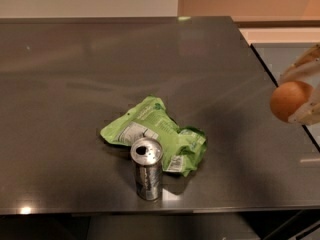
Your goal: Pick orange
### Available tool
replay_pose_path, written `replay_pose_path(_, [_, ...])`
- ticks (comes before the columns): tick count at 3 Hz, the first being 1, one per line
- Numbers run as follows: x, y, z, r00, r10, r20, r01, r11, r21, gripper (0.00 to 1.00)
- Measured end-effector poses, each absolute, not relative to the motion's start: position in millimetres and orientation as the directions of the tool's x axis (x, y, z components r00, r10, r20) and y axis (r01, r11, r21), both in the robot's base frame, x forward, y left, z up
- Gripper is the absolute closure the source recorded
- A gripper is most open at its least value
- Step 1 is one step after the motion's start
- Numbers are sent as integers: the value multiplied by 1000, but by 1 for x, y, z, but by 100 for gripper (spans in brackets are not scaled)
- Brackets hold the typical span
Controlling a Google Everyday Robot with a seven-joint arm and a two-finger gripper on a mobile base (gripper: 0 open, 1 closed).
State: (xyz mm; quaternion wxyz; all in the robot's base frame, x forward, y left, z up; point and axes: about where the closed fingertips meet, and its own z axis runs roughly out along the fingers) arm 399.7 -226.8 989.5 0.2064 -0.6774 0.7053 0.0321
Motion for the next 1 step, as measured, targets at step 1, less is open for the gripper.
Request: replay_pose_path(1, [400,-226,991,4,-942,-335,-967,81,-240,100])
